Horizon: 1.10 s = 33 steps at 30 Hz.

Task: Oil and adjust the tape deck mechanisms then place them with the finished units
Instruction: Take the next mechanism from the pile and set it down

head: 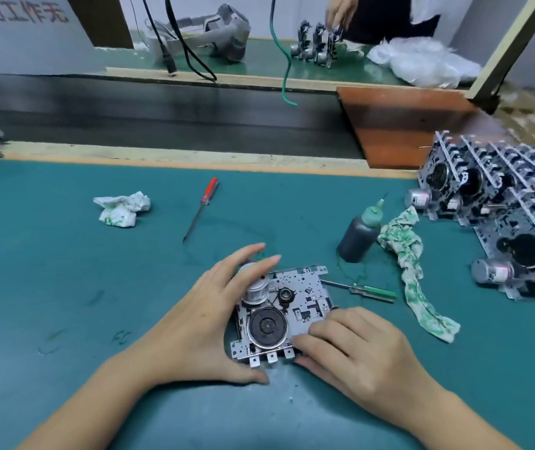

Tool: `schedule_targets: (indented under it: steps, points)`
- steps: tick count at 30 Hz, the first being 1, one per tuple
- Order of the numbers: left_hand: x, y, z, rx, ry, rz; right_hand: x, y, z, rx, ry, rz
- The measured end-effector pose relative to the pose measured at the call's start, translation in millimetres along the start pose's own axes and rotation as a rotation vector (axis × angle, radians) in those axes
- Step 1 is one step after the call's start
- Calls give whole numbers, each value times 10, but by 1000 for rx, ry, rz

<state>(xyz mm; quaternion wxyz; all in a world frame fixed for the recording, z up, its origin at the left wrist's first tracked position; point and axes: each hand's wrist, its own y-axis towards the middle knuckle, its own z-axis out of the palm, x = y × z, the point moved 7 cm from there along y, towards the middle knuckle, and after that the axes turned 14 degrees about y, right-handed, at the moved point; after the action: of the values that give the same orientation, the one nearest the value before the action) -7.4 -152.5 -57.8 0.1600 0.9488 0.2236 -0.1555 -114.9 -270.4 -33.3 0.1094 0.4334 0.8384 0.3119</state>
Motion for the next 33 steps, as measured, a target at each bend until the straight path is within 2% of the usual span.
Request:
schedule_targets:
  steps: [3, 8, 13, 17, 33]
  points:
    - [-38, 17, 42, 30, -153, -32, 15, 11, -21, -3, 0, 8]
    - [-60, 60, 78, 31, -203, -63, 15, -7, -47, 17, -22, 24]
    - [8, 66, 1, -4, -117, -134, -2, -20, -39, 34, -35, 46]
    - [27, 63, -15, -26, -139, -154, -8, -25, -27, 26, -20, 60]
    - [-80, 85, 13, -103, 21, -131, -38, -32, -11, 34, -20, 91]
